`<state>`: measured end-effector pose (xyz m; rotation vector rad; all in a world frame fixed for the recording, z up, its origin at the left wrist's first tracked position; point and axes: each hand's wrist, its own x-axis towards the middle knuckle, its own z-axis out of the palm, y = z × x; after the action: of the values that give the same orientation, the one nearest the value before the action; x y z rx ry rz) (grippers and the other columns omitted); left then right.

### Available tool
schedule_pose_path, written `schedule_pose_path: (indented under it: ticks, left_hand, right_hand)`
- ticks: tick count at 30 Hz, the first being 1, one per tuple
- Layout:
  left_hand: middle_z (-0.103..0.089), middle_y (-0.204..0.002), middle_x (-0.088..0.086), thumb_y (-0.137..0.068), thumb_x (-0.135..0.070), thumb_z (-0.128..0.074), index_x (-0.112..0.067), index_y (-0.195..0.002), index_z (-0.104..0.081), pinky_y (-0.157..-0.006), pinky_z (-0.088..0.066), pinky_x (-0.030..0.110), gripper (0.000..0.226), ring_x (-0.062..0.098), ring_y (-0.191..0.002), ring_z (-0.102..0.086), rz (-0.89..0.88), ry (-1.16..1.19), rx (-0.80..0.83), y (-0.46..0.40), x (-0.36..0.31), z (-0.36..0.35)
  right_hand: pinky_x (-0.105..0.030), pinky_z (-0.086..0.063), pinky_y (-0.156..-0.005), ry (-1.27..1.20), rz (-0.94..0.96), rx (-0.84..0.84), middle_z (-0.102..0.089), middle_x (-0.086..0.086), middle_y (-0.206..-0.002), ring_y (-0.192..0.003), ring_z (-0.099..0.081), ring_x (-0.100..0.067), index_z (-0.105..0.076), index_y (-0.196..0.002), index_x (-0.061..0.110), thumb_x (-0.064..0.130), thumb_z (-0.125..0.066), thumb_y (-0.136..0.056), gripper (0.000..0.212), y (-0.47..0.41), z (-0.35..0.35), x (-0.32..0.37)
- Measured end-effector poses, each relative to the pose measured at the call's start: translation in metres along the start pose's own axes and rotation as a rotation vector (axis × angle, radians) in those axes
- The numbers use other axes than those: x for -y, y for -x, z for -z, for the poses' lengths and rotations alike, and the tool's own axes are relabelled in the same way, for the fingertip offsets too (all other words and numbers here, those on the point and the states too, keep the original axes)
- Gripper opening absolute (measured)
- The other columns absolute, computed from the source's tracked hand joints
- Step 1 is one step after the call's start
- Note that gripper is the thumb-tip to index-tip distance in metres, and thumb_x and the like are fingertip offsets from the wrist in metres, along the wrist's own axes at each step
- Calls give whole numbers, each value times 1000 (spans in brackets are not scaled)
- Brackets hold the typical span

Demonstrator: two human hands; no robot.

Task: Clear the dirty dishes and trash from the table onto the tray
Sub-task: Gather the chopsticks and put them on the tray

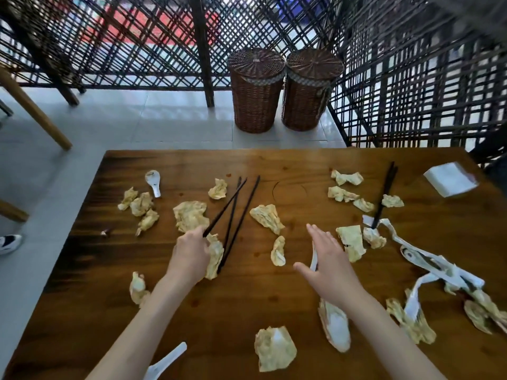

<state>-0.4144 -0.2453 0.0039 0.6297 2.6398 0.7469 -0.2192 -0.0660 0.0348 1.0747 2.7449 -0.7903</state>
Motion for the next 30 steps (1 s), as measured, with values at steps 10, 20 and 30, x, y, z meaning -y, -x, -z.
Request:
schedule_pose_path:
  ticks: [10,20,30]
  left_hand:
    - [-71,-81,-5,-98,-11,-47,-21,-111,-61,-45,-41,19,22,3,-45,-49,181,541,244,0,-38,-19]
    - [-73,-92,2,-98,-13,-48,-15,-108,-62,-47,-41,20,17,9,-49,-50,177,805,571,25,-81,-49]
    - [-73,-93,2,-97,-16,-49,-14,-107,-64,-55,-48,22,17,10,-57,-55,225,868,640,33,-77,-44]
  right_hand:
    - [-24,-46,-89,-166,24,107,-54,6,-124,-109,-54,-8,-32,-145,23,33,-56,-92,60,-68,20,-19]
    - [-27,-44,-86,-459,-115,113,-59,0,-121,-112,-55,-16,-52,-130,12,22,-46,-98,34,-102,35,-4]
    - [-17,-45,-55,-771,-232,144,-71,8,-86,-62,-67,2,-53,-82,25,21,-54,-95,14,-106,37,7]
